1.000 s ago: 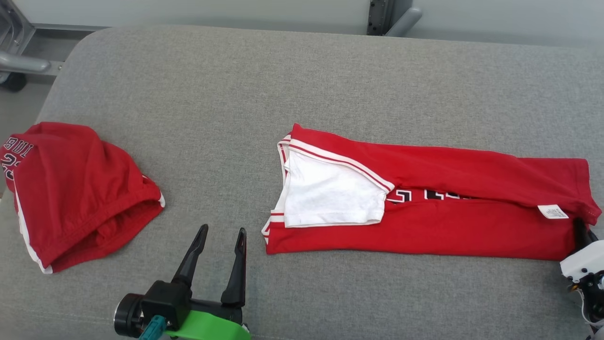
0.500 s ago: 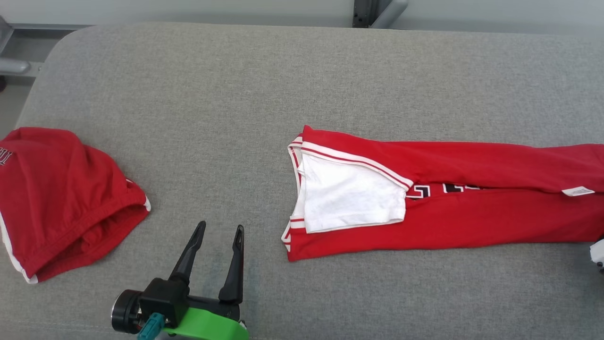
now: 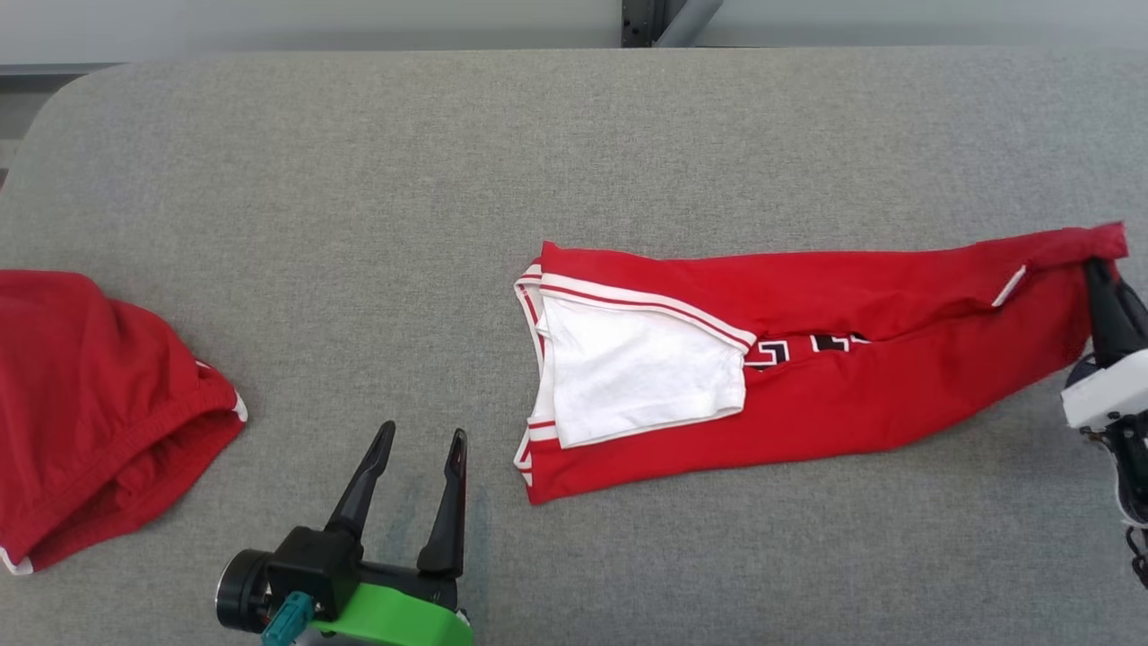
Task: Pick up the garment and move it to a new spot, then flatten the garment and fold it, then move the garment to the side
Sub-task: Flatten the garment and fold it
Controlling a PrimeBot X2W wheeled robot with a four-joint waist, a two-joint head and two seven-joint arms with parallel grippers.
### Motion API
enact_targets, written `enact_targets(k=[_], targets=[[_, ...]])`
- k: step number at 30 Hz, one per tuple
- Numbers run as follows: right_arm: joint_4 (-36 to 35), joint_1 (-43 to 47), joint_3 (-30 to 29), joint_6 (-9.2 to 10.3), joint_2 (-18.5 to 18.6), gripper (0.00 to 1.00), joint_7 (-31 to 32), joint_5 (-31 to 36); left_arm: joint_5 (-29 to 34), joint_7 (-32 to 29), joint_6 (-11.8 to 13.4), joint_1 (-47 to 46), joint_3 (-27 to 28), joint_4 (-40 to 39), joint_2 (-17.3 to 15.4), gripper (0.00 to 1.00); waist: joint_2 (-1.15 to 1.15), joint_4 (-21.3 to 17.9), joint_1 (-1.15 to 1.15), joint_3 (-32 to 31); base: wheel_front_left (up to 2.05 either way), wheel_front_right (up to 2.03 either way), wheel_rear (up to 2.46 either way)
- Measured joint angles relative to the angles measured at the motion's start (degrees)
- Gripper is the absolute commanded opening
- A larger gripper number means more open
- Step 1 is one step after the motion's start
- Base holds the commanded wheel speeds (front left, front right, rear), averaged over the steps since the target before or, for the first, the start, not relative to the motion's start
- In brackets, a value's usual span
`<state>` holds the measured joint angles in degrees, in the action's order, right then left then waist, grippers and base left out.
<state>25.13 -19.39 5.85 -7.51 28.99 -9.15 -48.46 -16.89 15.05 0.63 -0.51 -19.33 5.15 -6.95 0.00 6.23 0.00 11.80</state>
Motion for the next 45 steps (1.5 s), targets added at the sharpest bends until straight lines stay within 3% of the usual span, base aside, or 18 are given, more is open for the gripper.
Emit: enact_targets(k=[10, 16, 22, 36, 37, 38, 45], targets=[[-13.28, -2.21, 2.89, 0.02, -7.56, 0.0, 11.15, 8.23, 0.24, 0.0, -0.89, -0.08, 0.16, 1.08, 0.99, 1.0, 0.0, 1.95, 0.0, -0.7, 0.0, 0.0, 0.0], [-17.13, -3.77, 6.41, 0.02, -13.35, 0.0, 16.03, 11.87, 0.21, 0.0, -1.64, -0.09, -0.09, 2.01, 1.96, 1.0, 0.0, 4.09, 0.0, -1.01, 0.0, 0.0, 0.0], [-16.29, -3.9, 11.0, 0.02, -17.48, 0.0, 18.79, 14.19, 0.2, 0.0, -2.15, -0.15, -0.19, 2.79, 2.56, 1.0, 0.0, 6.8, 0.0, -1.26, 0.0, 0.0, 0.0], [-8.7, -3.02, 19.78, 0.02, -21.31, 0.0, 22.07, 16.99, 0.2, 0.0, -2.74, -0.17, -0.33, 3.58, 3.59, 1.0, 0.0, 10.85, 0.0, -1.37, 0.0, 0.0, 0.0], [-8.42, -2.9, 19.9, 0.02, -21.54, 0.87, 22.1, 16.99, 0.2, 0.0, -2.74, -0.17, -0.3, 3.59, 3.64, 1.0, 0.0, 10.86, 0.0, -1.33, 0.0, 0.0, 0.0], [-8.23, -2.82, 19.82, 0.02, -21.76, 1.0, 21.8, 16.97, 0.2, 0.0, -2.74, -0.17, -0.26, 3.63, 3.68, 1.0, 0.0, 10.83, 0.0, -1.32, 0.0, 0.0, 0.0], [-11.55, -1.82, 18.63, 0.02, -22.58, 1.0, 19.64, 13.81, 0.24, 0.01, -2.89, -0.15, 0.25, 3.99, 3.82, 1.0, 0.0, 9.88, 0.0, -2.01, 0.0, 0.0, 0.0]])
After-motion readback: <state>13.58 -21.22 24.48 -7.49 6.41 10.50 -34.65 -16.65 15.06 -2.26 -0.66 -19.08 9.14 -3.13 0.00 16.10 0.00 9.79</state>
